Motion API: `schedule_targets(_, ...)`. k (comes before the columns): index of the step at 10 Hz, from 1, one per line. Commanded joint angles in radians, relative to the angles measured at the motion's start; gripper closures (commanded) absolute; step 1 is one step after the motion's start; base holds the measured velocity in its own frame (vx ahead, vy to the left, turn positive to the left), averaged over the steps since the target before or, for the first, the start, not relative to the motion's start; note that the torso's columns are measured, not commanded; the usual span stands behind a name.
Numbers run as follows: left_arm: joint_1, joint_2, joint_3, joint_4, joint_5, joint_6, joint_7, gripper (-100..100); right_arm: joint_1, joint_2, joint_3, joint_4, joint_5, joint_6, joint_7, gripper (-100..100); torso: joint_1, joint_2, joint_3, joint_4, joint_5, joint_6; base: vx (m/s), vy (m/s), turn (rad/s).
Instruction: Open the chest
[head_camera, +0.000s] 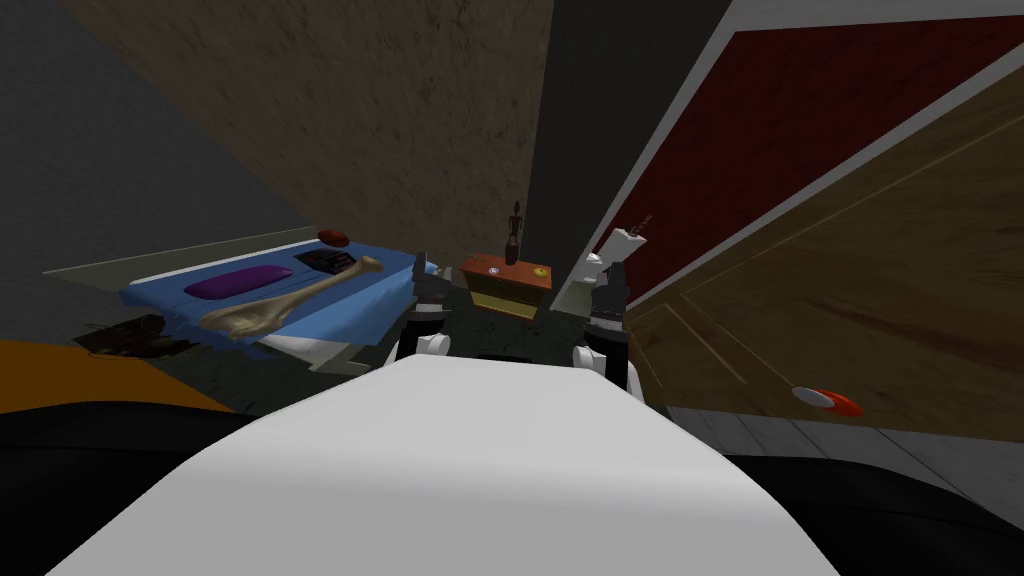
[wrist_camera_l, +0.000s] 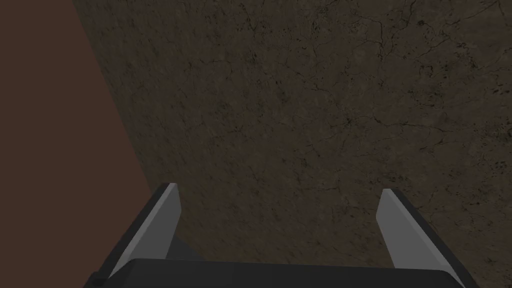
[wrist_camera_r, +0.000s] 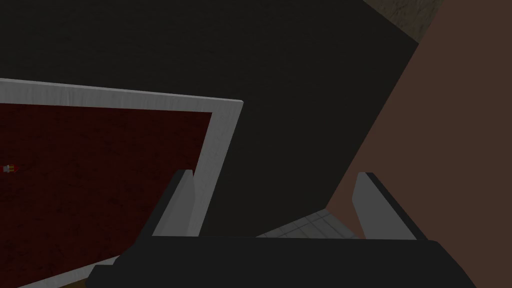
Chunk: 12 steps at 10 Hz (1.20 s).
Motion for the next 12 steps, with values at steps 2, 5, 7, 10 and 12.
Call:
schedule_targets(2, 0.000, 0.000, 0.000, 0.000, 0.000, 0.000, 0.000, 0, 0.000, 0.000, 0.000, 0.000, 0.000, 0.000, 0.000, 0, 0.000, 0.104, -0.209, 0.105, 0.000, 0.000, 0.000, 0.000, 0.000)
schedule_targets(5, 0.000, 0.000, 0.000, 0.000, 0.000, 0.000, 0.000, 0, 0.000, 0.000, 0.000, 0.000, 0.000, 0.000, 0.000, 0, 0.000, 0.322, -0.644, 0.322, 0.000, 0.000, 0.000, 0.000, 0.000)
schedule_targets(7, 0.000, 0.000, 0.000, 0.000, 0.000, 0.000, 0.000, 0, 0.000, 0.000, 0.000, 0.000, 0.000, 0.000, 0.000, 0, 0.000, 0.470, -0.939, 0.470, 0.000, 0.000, 0.000, 0.000, 0.000)
schedule_targets(10, -0.006, 0.026, 0.001, 0.028, 0.000, -0.017, -0.003, -100, 0.000, 0.000, 0.000, 0.000, 0.000, 0.000, 0.000, 0, 0.000, 0.691, -1.382, 0.691, 0.000, 0.000, 0.009, -0.001, -0.010)
schedule_targets(12, -0.013, 0.051, 0.002, 0.066, 0.001, -0.040, -0.008, -100, 0.000, 0.000, 0.000, 0.000, 0.000, 0.000, 0.000, 0, 0.000, 0.732, -1.472, 0.733, 0.000, 0.000, 0.053, -0.002, -0.039)
